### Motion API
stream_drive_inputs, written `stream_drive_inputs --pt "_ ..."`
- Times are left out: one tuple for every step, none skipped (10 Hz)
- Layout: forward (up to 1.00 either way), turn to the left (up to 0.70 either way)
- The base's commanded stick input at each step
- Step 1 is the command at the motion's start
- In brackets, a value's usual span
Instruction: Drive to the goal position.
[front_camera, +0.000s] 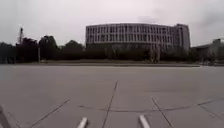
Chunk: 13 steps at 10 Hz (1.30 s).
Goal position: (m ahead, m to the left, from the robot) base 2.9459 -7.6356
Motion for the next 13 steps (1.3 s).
stream_drive_inputs --pt "0.0 -1.0" --pt "0.0 -1.0" --pt "0.0 -1.0" --pt "0.0 -1.0" --pt "0.0 -1.0" --pt "0.0 -1.0" --pt "0.0 -1.0" --pt "0.0 -1.0" --pt "0.0 -1.0" --pt "0.0 -1.0" --pt "0.0 -1.0" --pt "0.0 -1.0" --pt "0.0 -1.0"
